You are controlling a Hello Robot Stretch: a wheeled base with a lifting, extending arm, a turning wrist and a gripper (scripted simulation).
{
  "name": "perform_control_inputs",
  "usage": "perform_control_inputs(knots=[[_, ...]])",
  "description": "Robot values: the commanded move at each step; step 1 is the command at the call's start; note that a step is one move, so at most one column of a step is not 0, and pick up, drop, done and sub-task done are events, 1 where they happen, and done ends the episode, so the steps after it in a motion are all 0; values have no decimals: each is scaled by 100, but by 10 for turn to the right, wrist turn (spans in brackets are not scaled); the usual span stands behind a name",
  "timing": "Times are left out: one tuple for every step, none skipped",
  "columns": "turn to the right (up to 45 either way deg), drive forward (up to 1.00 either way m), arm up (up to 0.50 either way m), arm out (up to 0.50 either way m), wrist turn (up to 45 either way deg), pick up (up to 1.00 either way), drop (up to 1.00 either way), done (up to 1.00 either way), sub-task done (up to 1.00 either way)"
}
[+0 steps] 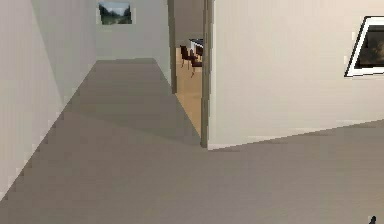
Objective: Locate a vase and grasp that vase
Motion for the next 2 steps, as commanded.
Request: perform_control_inputs(knots=[[0, 0, 0, 0, 450, 0, 0, 0, 0], [0, 0, 0, 0, 450, 0, 0, 0, 0]])
